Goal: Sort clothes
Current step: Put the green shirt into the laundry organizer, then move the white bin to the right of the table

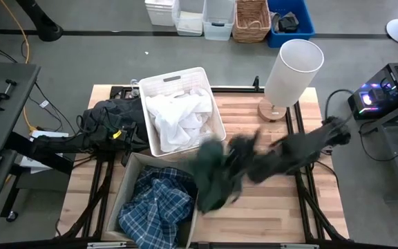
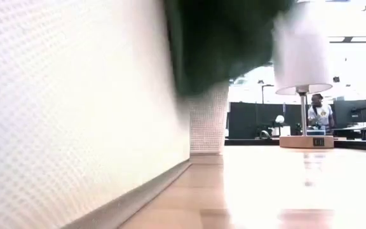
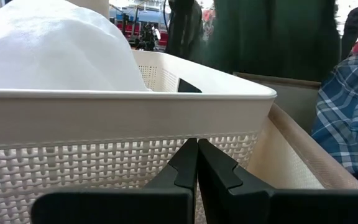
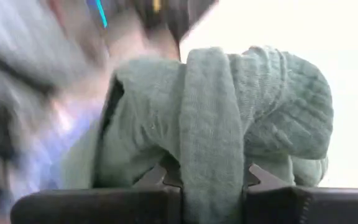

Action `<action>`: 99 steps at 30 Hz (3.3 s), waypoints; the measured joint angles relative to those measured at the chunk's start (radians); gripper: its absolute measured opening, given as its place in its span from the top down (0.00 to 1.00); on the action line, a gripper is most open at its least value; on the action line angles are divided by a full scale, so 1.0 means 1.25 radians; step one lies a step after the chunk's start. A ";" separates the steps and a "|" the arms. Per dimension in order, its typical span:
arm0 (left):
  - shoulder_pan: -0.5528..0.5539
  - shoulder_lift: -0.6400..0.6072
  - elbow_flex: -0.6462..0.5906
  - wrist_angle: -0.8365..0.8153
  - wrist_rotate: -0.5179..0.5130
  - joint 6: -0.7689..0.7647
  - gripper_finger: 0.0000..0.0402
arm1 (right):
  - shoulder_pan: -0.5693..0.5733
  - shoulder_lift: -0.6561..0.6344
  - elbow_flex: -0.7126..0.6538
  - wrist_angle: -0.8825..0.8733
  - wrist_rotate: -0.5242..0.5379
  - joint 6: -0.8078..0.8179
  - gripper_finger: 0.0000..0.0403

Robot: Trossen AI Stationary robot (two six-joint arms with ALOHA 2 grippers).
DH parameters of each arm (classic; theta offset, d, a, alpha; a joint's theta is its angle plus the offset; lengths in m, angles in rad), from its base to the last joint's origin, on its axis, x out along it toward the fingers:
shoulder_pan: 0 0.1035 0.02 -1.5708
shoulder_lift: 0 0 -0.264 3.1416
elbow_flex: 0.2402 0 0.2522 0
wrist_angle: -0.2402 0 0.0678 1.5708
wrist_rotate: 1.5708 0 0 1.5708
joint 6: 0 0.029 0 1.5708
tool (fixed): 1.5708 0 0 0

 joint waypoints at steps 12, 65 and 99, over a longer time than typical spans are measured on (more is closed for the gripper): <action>0.000 0.000 0.000 0.000 0.000 0.000 1.00 | -0.121 0.152 0.221 0.663 -0.089 -0.535 0.91; 0.000 0.000 0.000 0.000 0.000 0.000 1.00 | -0.527 0.278 0.098 -0.189 -0.178 -0.353 0.99; 0.000 0.000 0.000 0.000 0.001 0.000 1.00 | -0.291 -0.211 -0.505 -0.313 -0.264 0.246 1.00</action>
